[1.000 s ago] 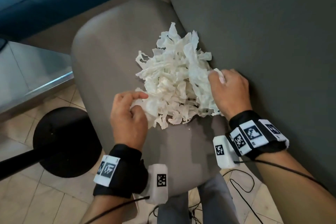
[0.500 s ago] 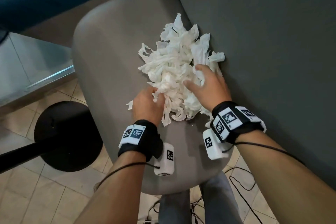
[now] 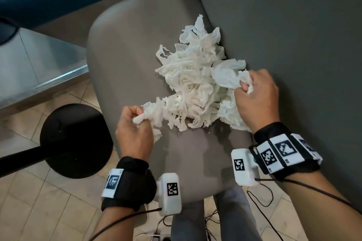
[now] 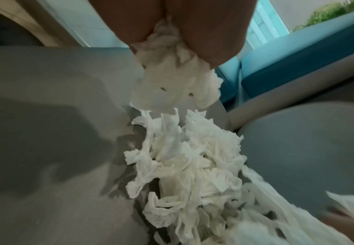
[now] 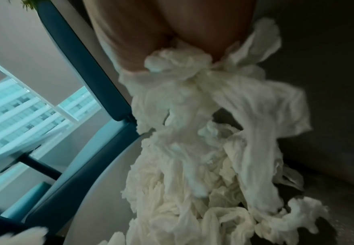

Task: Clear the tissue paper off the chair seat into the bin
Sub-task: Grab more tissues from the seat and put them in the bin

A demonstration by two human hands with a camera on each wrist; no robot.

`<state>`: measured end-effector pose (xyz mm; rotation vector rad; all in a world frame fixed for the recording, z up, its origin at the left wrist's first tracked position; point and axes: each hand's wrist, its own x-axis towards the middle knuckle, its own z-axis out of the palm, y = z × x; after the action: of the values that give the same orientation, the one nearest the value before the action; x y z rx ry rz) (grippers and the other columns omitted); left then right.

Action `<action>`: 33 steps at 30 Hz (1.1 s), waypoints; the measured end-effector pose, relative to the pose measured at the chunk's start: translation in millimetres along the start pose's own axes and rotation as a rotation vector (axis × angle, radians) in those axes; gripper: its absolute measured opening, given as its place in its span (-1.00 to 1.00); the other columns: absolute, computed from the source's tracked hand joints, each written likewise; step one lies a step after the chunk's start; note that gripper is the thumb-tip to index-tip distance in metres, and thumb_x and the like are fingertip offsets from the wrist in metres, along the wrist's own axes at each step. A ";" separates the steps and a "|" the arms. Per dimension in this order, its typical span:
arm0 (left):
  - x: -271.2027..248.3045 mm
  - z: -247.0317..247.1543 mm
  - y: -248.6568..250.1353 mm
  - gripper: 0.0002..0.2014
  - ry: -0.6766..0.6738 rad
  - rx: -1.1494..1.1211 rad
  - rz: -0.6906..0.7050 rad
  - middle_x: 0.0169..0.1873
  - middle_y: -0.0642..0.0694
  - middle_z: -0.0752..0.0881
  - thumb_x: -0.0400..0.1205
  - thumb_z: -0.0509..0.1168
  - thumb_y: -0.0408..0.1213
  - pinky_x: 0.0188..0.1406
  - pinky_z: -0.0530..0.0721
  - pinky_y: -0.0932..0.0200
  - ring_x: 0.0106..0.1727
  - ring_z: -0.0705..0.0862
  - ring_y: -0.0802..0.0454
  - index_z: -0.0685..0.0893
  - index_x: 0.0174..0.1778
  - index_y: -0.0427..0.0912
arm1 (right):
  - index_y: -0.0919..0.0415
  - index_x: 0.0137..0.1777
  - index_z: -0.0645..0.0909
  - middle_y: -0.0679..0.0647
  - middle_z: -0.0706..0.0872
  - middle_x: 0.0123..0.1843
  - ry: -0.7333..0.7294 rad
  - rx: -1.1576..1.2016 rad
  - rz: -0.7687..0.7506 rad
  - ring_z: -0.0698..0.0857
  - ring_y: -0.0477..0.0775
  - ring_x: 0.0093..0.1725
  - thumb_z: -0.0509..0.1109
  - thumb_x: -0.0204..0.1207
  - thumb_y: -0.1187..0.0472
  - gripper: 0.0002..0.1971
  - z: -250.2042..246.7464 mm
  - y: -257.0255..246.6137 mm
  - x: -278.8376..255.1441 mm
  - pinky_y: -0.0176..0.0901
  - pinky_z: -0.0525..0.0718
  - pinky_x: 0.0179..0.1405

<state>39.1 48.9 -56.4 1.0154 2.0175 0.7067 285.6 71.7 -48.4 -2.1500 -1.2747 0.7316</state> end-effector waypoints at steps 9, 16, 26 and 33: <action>-8.2 -6.3 -10.9 -0.75 -0.064 0.082 -0.121 -0.40 -0.02 0.59 0.52 0.20 -0.13 -0.32 0.49 0.08 -0.34 0.52 0.03 0.59 -0.33 -0.24 | 0.12 -0.21 0.55 -0.17 0.61 -0.42 -0.057 0.204 0.091 0.46 -0.19 -0.46 0.33 0.47 0.21 -0.95 -2.9 -16.5 -12.9 -0.33 0.46 -0.44; 23.0 24.0 -44.9 -0.74 -0.137 0.391 -0.103 -0.09 -0.15 0.63 0.53 0.38 0.01 -0.10 0.55 0.09 -0.03 0.62 -0.16 0.65 -0.19 -0.13 | 0.09 -0.21 0.40 0.08 0.52 -0.13 -0.257 -0.028 0.021 0.46 0.06 -0.17 0.32 0.55 0.25 -0.84 39.5 -10.2 -23.0 -0.20 0.43 -0.18; 27.5 21.1 -76.5 -0.72 -0.298 0.449 -0.133 0.02 -0.12 0.74 0.54 0.34 -0.05 -0.08 0.50 0.11 0.00 0.65 -0.14 0.67 0.11 -0.07 | 0.03 0.45 0.49 0.15 0.53 0.47 -0.366 -0.260 0.066 0.54 0.28 0.40 0.35 0.53 0.33 -0.52 75.5 -0.6 -29.9 0.10 0.54 0.33; -6.4 -8.7 -59.1 -0.89 -0.126 0.240 -0.123 -0.27 -0.06 0.63 0.55 0.35 -0.28 -0.20 0.44 0.13 -0.19 0.58 -0.09 0.56 -0.26 -0.14 | 0.30 -0.10 0.61 0.24 0.67 -0.12 -0.276 -0.215 0.154 0.54 0.31 0.05 0.24 0.54 0.18 -0.81 62.0 -2.3 -21.5 -0.01 0.50 -0.04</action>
<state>9.9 10.9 -92.6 1.0333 2.0670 0.3325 233.1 63.7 -87.1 -2.4053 -1.3904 1.0258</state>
